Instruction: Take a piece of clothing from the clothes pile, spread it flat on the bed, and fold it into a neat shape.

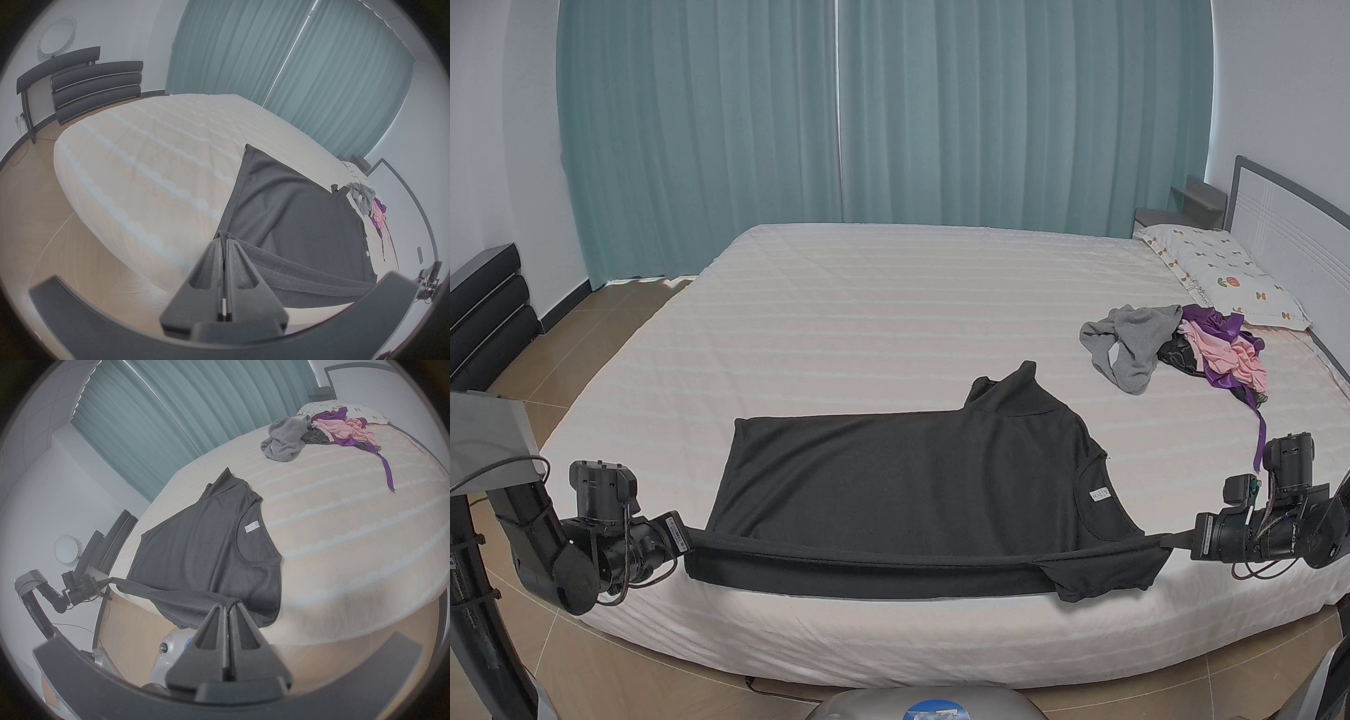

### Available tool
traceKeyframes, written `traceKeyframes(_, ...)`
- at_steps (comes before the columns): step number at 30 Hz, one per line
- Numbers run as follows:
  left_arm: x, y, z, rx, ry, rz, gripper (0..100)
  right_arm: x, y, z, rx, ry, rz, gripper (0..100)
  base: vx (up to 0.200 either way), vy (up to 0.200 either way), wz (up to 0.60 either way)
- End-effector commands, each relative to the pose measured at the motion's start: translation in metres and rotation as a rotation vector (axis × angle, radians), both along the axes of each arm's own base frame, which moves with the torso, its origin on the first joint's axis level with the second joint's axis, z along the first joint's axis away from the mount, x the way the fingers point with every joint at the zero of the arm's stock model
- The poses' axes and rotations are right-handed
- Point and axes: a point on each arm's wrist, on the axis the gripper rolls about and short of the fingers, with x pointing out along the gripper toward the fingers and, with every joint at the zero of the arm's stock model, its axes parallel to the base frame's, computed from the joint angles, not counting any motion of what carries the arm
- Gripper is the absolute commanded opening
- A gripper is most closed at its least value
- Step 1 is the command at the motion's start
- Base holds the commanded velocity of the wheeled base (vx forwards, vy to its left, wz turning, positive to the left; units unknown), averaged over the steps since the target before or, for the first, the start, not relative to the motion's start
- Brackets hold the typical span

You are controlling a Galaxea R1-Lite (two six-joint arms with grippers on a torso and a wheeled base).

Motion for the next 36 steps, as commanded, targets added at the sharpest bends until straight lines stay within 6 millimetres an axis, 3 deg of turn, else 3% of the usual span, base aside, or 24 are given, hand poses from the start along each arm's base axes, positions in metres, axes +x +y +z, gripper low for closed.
traceKeyframes(1,0.015,-0.001,0.022,-0.008,-0.072,0.005,0,0.016,-0.001,-0.005,0.015,0.01,-0.013,0,0.0,0.0,0.0)
traceKeyframes(9,0.003,0.0,0.047,-0.009,-0.084,0.005,0,0.01,0.002,-0.003,0.033,0.019,-0.022,0,0.0,0.0,0.0)
traceKeyframes(20,-0.002,0.0,0.043,-0.008,-0.028,0.003,0,0.001,0.003,0.008,0.032,-0.02,-0.018,0,0.0,0.0,0.0)
traceKeyframes(36,0.039,-0.002,0.01,-0.013,0.023,-0.005,0,0.053,0.008,-0.016,0.013,0.009,-0.011,0,0.0,0.0,0.0)
